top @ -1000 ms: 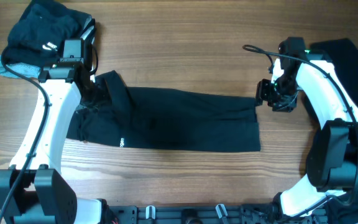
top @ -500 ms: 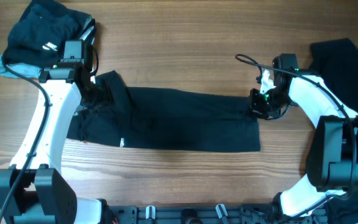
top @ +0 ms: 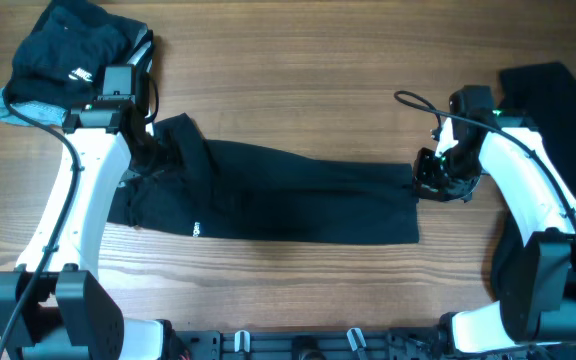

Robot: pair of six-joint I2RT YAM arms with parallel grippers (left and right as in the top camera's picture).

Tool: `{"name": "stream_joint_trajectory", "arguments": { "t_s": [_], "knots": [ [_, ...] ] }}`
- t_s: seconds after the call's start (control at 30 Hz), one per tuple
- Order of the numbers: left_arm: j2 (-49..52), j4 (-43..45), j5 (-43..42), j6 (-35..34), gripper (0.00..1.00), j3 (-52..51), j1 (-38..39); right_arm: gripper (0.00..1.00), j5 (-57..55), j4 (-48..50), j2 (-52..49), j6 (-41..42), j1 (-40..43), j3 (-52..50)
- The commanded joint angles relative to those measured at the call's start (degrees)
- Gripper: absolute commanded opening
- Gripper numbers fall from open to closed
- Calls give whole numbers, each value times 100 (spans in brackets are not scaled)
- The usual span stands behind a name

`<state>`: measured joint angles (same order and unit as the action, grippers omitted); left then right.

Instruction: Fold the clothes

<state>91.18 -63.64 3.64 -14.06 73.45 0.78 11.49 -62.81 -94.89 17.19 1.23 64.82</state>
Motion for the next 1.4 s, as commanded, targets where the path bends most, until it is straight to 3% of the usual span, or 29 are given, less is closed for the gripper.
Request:
{"name": "stream_joint_trajectory", "arguments": {
  "t_s": [0.0,0.2,0.37,0.43,0.47,0.53,0.67,0.8,0.83,0.87,0.93,1.1,1.2,1.27,1.3,1.33,1.37],
  "knots": [
    [35,-81,68,13,73,-48,-31,47,-404,109,50,85,24,-142],
    [57,289,-275,13,75,-627,-31,40,-260,643,50,-111,24,-236],
    [57,975,-317,13,77,-1268,-31,41,560,1921,50,-247,24,-925],
    [57,1025,-317,13,77,-1281,-31,30,686,2485,50,-372,24,-1215],
    [57,1034,-317,13,77,-1281,-31,19,754,2736,50,-376,15,-1397],
    [57,1054,-317,13,76,-1281,-31,10,984,2839,50,-369,-39,-1714],
    [57,1051,-315,15,76,-1281,-31,5,1657,1786,188,-925,-46,-1593],
    [57,1054,-313,13,76,-1281,-31,4,1401,1086,984,-949,-46,-1484],
    [57,1051,-313,13,77,-1281,-31,11,1062,1137,1145,-839,-46,-1484],
    [57,1054,-315,13,80,-1281,-31,29,807,1158,1154,-636,-46,-1484],
    [55,1051,-315,15,85,-1261,-33,41,688,1285,1045,-479,-46,-1545],
    [72,1414,-313,39,98,-1215,-184,37,785,1482,885,-476,-52,-1808],
    [203,1615,-317,35,94,-1438,-208,36,861,1478,885,-481,-52,-1808],
    [417,1888,-319,33,82,-1600,-208,36,955,1526,885,-481,-52,-1808],
    [557,1965,-339,33,55,-1631,-208,36,957,1528,885,-476,-52,-1808],
    [584,1965,-337,33,17,-1628,-208,36,960,1502,885,-479,-52,-1808],
    [562,1919,-334,33,4,-1598,-210,36,957,1478,885,-479,-52,-1810]
  ]
}}
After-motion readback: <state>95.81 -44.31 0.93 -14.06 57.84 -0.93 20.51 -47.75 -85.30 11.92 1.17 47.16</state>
